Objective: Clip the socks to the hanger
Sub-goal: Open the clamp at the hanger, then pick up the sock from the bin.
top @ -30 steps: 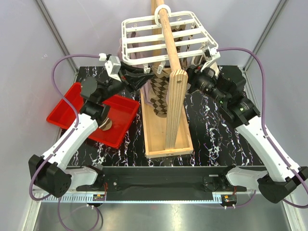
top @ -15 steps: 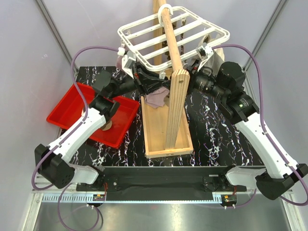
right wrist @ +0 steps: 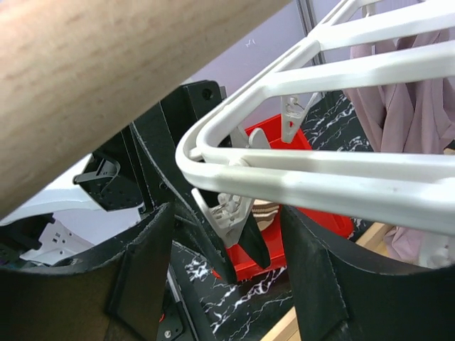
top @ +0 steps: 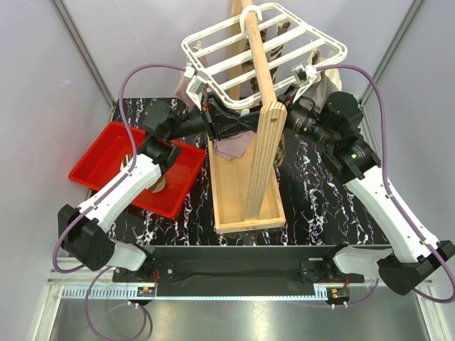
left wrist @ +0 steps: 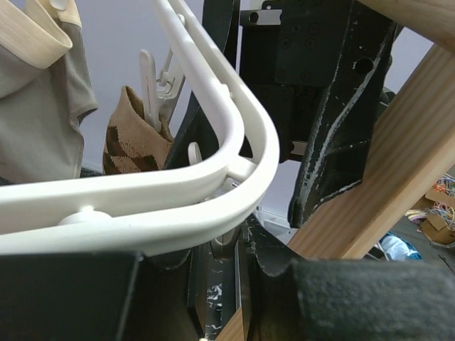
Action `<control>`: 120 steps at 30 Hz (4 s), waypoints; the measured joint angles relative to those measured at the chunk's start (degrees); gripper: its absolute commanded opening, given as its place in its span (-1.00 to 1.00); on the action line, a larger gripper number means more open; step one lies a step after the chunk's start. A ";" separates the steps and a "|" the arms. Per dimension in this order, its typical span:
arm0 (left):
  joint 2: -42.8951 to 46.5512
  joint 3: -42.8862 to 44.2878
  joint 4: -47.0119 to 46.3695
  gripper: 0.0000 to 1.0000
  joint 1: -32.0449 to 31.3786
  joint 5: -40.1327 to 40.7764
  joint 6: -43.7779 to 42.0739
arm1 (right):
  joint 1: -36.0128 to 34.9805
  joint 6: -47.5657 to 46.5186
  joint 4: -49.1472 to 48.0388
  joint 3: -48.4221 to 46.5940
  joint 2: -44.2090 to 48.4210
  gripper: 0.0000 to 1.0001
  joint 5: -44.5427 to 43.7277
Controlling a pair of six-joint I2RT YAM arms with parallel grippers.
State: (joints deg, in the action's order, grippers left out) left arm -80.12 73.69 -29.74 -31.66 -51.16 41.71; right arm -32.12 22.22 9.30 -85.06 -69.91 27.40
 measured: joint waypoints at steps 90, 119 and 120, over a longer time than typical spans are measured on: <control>-15.06 -8.55 52.35 -0.14 38.03 62.88 -6.86 | -0.81 3.21 1.18 0.83 1.42 -1.00 -6.95; -27.76 -5.46 45.92 -1.00 43.12 59.47 -6.03 | -0.76 3.76 0.02 2.27 2.78 -1.00 -6.73; -26.88 -6.45 45.11 -1.00 43.25 58.38 -6.10 | -0.76 3.78 0.00 2.27 2.78 -1.00 -6.73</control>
State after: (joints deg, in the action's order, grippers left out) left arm -107.00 67.24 15.38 11.60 7.22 35.62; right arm -32.88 26.00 9.30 -82.78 -67.13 20.67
